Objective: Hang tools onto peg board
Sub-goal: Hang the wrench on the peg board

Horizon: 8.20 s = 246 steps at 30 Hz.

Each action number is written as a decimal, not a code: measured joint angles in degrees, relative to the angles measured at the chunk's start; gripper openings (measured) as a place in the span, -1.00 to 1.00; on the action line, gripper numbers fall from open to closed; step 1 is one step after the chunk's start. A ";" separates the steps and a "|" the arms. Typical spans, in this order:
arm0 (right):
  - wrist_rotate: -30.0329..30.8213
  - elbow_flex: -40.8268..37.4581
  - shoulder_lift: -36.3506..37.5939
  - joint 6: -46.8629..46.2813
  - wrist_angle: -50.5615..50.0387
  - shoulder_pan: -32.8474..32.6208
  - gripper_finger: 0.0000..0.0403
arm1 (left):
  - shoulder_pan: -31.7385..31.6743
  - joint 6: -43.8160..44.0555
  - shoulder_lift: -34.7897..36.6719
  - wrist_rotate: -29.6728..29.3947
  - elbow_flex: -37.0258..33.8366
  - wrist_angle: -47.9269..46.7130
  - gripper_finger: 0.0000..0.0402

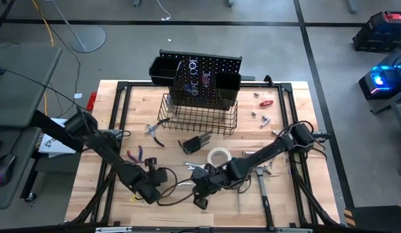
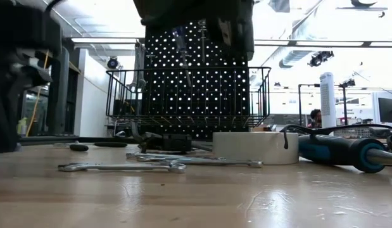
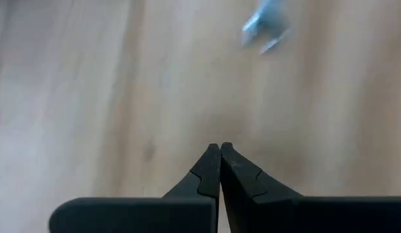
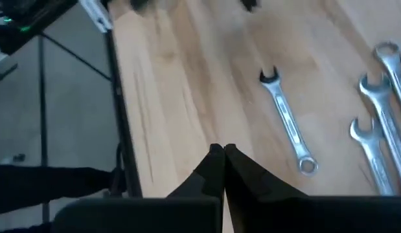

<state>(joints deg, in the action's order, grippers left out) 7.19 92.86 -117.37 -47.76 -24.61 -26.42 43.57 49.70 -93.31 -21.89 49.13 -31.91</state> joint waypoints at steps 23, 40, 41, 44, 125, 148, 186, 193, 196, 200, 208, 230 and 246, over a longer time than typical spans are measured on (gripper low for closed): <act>6.35 -21.89 1.04 -22.31 21.12 0.88 -1.00 | 1.19 3.21 34.26 -7.00 -28.74 40.64 -1.00; 8.75 -17.72 0.52 -9.50 15.79 0.78 -1.00 | 0.53 4.46 23.24 -7.13 -28.70 51.94 -1.00; 9.36 -16.02 0.63 -7.53 13.33 0.75 -1.00 | 0.53 4.73 22.80 -7.14 -28.68 52.18 -1.00; 10.73 -11.46 -0.31 -1.45 5.44 0.75 -1.00 | 0.53 5.32 21.96 -7.16 -28.68 52.03 -1.00; -6.27 -6.64 -13.34 -38.40 5.58 5.31 -0.68 | 2.17 -6.02 -1.63 1.44 -5.87 22.26 -0.53; -7.62 2.84 -13.54 -53.15 -1.80 6.04 -0.66 | 1.16 -20.39 -1.54 -3.68 2.03 6.21 -0.48; 3.10 15.08 -19.05 -22.31 -10.63 2.78 -1.00 | 8.97 8.30 -1.56 0.37 -5.23 15.69 -1.00; 1.77 15.50 -21.84 -24.81 -14.57 3.50 -1.00 | 8.97 6.49 -1.56 0.37 -5.23 18.29 -1.00; -1.84 15.63 -23.43 -29.06 -10.62 4.35 -1.00 | 8.97 3.15 -1.56 0.37 -5.23 22.71 -1.00; -11.32 15.74 -25.66 -32.76 -3.80 5.64 -1.00 | 8.97 0.56 -1.56 0.34 -5.16 26.93 -1.00; -17.63 15.74 -26.48 -32.03 -1.17 6.24 -1.00 | 8.97 0.32 -1.56 0.40 -5.16 24.51 -1.00; -17.86 15.69 -27.29 -9.79 4.96 3.63 -1.00 | 5.38 -18.98 -1.58 3.50 -5.16 24.99 -0.27; -14.58 15.30 -27.89 20.74 11.74 1.50 -1.00 | 15.67 -6.77 -1.63 8.32 -5.12 34.47 -0.19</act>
<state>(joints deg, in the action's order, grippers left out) -7.39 108.16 -145.26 -27.02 -12.87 -24.93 59.23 42.93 -94.94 -13.57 44.01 2.55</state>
